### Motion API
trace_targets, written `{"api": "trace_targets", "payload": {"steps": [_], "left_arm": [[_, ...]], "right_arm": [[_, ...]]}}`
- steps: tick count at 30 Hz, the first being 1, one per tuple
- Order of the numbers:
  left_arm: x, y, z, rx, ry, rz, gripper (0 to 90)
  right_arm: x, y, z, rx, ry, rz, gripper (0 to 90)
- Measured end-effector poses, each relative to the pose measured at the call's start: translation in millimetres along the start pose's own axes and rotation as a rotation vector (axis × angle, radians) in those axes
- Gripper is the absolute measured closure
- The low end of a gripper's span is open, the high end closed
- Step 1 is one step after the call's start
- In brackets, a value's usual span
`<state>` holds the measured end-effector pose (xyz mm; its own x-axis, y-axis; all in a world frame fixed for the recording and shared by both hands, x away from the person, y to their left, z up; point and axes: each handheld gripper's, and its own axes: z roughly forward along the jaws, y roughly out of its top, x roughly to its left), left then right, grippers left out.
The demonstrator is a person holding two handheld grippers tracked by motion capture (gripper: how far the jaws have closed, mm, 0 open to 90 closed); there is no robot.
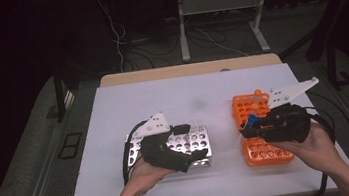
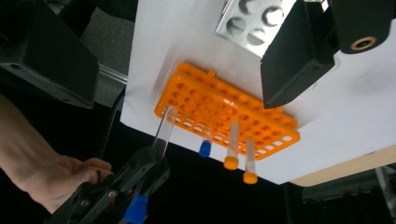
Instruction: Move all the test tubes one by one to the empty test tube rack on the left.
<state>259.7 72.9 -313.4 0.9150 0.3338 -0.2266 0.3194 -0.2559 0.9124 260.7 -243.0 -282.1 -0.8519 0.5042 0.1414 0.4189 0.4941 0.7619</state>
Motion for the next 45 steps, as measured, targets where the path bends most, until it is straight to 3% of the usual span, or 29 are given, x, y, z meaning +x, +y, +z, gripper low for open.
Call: {"api": "trace_targets", "payload": {"steps": [16,32,45], "left_arm": [[-7.6,29.7,27.4,-0.006,-0.086,0.042,24.1],[-6.9,44.9,46.8,0.022,-0.161,0.06,50.4],[-7.0,44.2,50.8,0.053,-0.154,0.081,66.8]], "right_arm": [[10.2,9.8,18.1,0.017,0.059,-0.028,76.2],[15.3,12.1,33.7,0.039,0.103,-0.036,76.2],[15.6,12.1,36.1,0.031,0.123,-0.029,76.2]]}}
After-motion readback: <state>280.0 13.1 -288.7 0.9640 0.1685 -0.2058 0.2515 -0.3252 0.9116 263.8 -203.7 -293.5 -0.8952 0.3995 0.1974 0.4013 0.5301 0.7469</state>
